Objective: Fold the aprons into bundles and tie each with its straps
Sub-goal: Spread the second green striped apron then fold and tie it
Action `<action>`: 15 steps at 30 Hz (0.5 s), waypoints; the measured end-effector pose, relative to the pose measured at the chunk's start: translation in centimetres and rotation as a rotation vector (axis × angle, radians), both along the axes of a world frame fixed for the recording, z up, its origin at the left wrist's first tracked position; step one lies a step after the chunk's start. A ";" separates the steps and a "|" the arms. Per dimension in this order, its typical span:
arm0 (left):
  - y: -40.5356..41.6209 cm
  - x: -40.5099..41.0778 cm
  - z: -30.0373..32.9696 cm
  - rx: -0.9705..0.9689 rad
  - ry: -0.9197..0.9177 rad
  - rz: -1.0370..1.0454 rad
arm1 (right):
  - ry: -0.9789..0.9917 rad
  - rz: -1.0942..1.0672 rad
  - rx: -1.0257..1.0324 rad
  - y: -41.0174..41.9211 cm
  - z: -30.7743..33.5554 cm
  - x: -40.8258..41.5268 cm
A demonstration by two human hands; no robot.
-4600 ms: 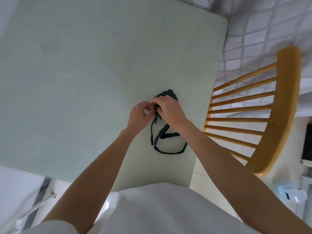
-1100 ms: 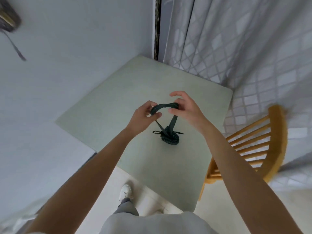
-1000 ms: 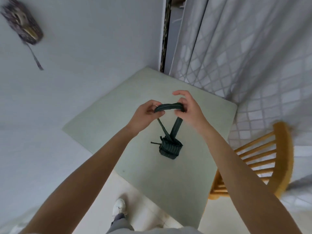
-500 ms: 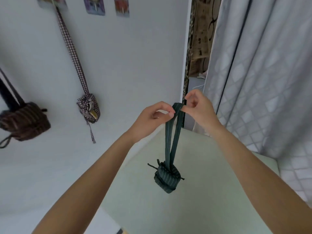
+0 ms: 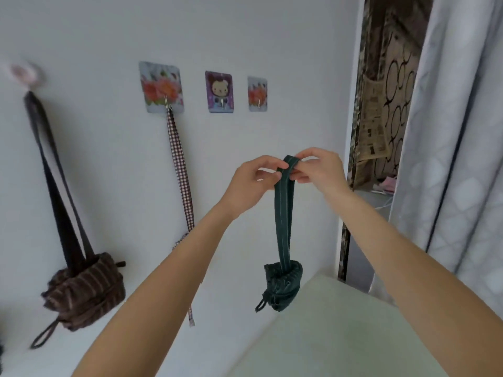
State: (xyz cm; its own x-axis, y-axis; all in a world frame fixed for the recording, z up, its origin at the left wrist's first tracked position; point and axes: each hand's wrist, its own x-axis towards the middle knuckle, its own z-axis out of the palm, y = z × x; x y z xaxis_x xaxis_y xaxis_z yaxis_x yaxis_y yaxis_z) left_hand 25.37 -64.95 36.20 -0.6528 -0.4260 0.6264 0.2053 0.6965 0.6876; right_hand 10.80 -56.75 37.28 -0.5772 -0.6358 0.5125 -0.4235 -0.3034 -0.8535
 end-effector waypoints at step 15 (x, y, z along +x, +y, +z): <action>-10.3 -0.8 11.2 -0.173 0.178 0.638 | 0.249 -0.002 -0.234 -15.7 11.2 -0.9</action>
State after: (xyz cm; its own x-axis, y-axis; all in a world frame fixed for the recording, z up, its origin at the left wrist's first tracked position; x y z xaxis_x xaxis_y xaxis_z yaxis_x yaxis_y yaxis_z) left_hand 24.60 -75.26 47.35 -0.1878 -0.5772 0.7947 -0.1816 0.8156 0.5494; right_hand 9.90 -72.50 48.49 -0.4173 -0.4834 0.7696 -0.6107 -0.4779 -0.6313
